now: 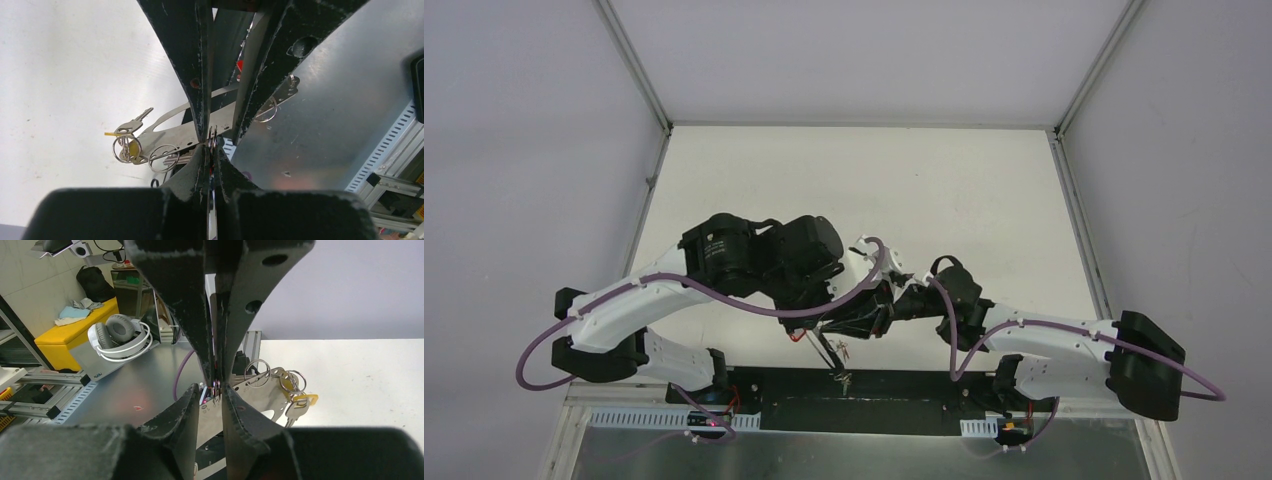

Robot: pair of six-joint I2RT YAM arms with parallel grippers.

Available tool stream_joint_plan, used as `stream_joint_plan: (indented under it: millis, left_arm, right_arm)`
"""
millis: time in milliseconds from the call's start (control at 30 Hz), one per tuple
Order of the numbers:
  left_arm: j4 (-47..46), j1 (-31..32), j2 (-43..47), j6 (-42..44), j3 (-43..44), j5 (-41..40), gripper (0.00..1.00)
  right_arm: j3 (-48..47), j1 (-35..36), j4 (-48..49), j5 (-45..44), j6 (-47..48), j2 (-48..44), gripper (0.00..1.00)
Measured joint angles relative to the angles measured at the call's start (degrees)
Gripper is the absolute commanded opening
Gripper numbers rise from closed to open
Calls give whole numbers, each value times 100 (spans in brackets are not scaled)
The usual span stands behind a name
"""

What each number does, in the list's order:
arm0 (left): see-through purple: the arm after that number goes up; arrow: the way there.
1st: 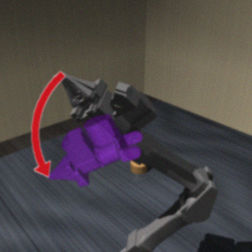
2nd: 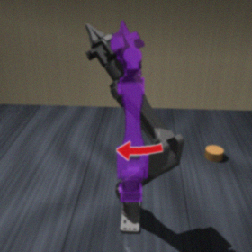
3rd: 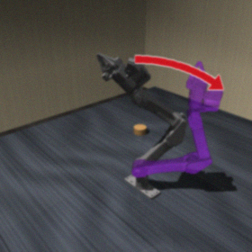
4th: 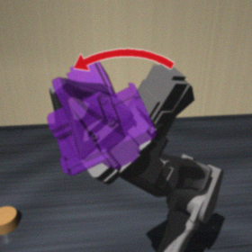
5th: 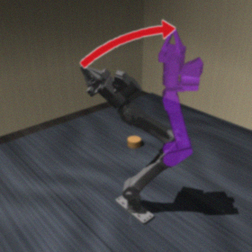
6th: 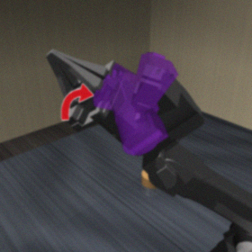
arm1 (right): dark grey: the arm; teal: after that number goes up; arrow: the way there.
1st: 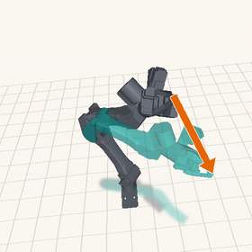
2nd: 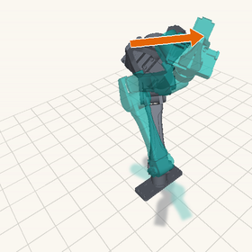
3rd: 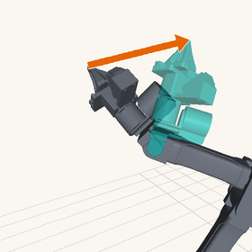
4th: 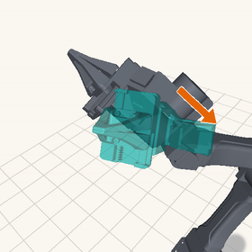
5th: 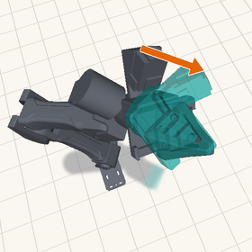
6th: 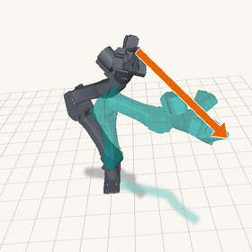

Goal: Put the keys on the keyring

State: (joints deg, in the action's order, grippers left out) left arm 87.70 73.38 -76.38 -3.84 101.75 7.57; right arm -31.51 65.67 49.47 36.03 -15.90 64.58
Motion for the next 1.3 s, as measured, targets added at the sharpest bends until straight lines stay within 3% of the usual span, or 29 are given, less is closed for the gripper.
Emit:
stream_joint_plan:
  millis: [133,267,367,467,567,633,733,967,1133,1300]
  left_arm:
    - [-275,0,199,-68,-332,0,0]
    - [-446,0,376,-149,-527,-2,0]
    - [-538,0,466,-170,-584,-4,0]
    - [-603,0,507,-175,-597,-7,0]
    - [-671,0,522,-175,-603,-9,0]
    - [-684,0,522,-173,-603,-9,0]
    - [-680,0,525,-173,-605,-13,0]
    - [-669,0,525,-166,-614,-26,0]
    - [-785,0,647,-153,-756,-162,31]
    - [-1493,0,1423,-216,-1504,-308,40]
  right_arm:
    - [0,17,103,-44,-31,55,13]
    - [0,17,166,-66,-50,122,11]
    - [0,22,181,-63,-52,140,15]
    - [0,26,168,-68,-46,140,26]
    - [0,28,140,-87,-26,140,27]
    - [0,33,101,-114,-11,140,21]
    - [0,33,55,-125,11,136,0]
    - [0,37,7,-118,31,111,0]
    - [0,37,-26,-129,35,111,0]
    - [2,37,-52,-136,35,105,0]
